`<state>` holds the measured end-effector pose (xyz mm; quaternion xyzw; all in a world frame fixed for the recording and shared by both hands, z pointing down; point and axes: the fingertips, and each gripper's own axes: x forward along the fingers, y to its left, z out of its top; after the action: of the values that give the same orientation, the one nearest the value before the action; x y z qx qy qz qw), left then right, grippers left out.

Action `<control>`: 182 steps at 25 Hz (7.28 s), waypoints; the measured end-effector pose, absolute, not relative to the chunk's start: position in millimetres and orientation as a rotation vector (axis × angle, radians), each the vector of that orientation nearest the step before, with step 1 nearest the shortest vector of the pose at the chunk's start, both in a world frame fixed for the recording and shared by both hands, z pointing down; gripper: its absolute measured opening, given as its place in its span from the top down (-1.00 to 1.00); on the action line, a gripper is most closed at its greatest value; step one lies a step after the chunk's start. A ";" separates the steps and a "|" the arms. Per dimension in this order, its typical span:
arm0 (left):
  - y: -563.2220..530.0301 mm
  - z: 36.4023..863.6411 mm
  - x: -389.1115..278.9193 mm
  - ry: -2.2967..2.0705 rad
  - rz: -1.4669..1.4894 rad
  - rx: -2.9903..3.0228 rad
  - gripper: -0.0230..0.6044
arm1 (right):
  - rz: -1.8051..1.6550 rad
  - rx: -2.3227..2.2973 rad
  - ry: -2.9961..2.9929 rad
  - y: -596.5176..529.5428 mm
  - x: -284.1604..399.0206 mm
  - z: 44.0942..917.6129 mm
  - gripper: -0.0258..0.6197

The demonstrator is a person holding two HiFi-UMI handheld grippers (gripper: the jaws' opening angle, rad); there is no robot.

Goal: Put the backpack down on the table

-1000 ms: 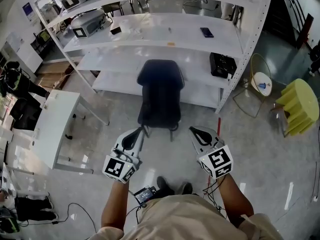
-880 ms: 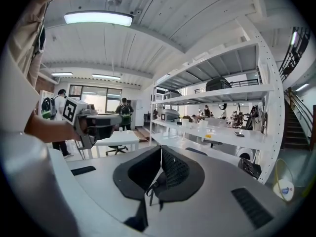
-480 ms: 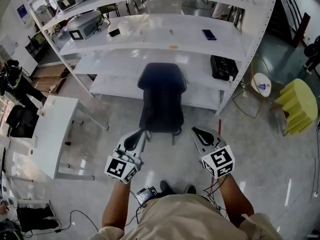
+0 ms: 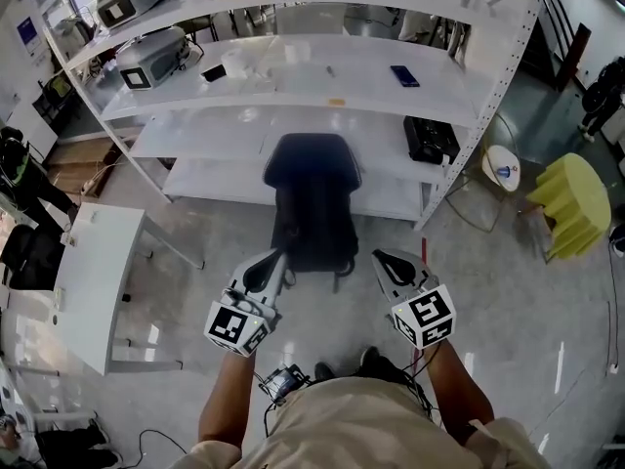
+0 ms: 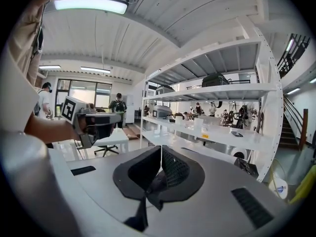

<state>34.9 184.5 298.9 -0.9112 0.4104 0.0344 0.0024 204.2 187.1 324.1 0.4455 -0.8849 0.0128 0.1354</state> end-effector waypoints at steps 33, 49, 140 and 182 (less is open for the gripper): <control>-4.9 340.5 69.1 1.550 -0.021 -2.785 0.88 | 0.094 1.072 -2.664 -37.4 226.0 370.3 0.84; -101.0 377.7 -11.7 1.480 0.013 -2.911 0.88 | 0.156 1.212 -2.574 -116.3 159.2 402.4 0.84; -97.9 538.6 -57.7 2.237 0.556 -2.927 0.71 | 0.436 0.514 -2.758 -145.1 21.6 542.7 0.71; 172.9 221.9 -552.7 2.350 0.492 -1.732 0.71 | 0.075 -0.371 -3.237 54.1 -527.0 233.7 0.72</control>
<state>-552.7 172.9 221.9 -0.5826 0.7906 0.1655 0.0903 -527.0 54.1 233.7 -0.1137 -0.9915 0.0229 -0.0587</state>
